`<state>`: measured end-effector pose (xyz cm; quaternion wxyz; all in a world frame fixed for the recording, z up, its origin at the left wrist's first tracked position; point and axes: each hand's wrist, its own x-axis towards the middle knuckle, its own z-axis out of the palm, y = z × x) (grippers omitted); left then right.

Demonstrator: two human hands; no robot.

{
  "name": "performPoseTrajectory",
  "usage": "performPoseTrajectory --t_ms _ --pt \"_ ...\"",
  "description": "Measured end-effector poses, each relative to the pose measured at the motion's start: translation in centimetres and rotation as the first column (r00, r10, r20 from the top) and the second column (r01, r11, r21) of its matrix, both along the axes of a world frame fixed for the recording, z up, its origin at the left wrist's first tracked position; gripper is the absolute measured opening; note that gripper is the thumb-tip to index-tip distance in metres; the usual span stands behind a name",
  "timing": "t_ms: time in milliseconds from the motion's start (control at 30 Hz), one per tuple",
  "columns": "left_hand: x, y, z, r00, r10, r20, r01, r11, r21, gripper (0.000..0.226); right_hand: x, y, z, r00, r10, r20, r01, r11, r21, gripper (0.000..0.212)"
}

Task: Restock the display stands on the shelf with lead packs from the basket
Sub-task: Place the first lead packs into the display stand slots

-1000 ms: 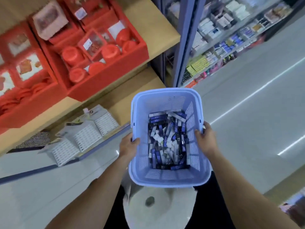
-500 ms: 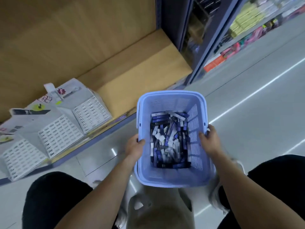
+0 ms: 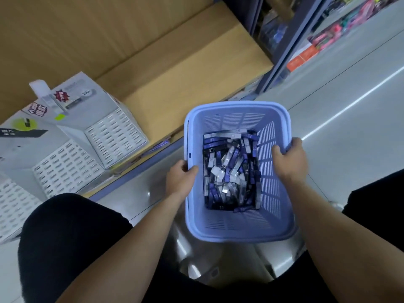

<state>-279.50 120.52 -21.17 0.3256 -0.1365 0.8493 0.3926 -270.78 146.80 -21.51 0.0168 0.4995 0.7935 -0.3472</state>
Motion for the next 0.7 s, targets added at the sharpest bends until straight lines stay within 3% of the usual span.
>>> performPoseTrajectory --t_ms 67,133,200,233,333,400,533,700 --pt "-0.6 0.5 0.1 0.989 0.034 -0.141 -0.043 0.997 -0.063 0.022 -1.4 -0.2 0.3 0.999 -0.005 -0.053 0.013 0.989 0.148 0.039" --pt "-0.6 1.1 0.6 0.923 0.063 -0.380 -0.110 0.989 -0.102 0.031 -2.6 -0.4 0.5 0.987 0.128 -0.096 -0.081 0.916 0.393 0.050" --pt "-0.3 2.0 1.4 0.797 -0.021 -0.603 -0.050 0.994 -0.100 0.031 -3.4 -1.1 0.7 0.942 0.313 -0.122 -0.200 0.814 0.546 0.040" --pt "0.0 2.6 1.6 0.759 -0.091 -0.644 0.050 0.995 -0.081 0.027 -3.7 -1.7 0.5 0.919 0.376 -0.120 -0.270 0.821 0.503 0.032" --pt "0.4 6.0 0.0 0.841 -0.300 -0.451 0.343 0.939 0.015 0.016 -5.3 -3.2 -2.3 0.918 0.393 -0.058 -0.394 0.919 -0.004 0.025" --pt "0.3 8.7 -2.9 0.901 -0.349 -0.258 0.375 0.926 0.056 0.021 -5.8 -3.8 -5.7 0.940 0.335 0.059 -0.314 0.921 -0.230 0.031" --pt "-0.6 11.5 -9.8 0.932 -0.353 -0.078 0.349 0.935 -0.056 0.031 -4.7 -4.6 -10.9 0.961 0.242 0.132 -0.207 0.950 -0.232 0.036" --pt "-1.9 11.7 -15.1 0.905 -0.420 -0.065 0.403 0.897 -0.183 0.043 -3.1 -4.4 -14.1 0.990 0.124 0.063 -0.115 0.984 -0.133 0.029"
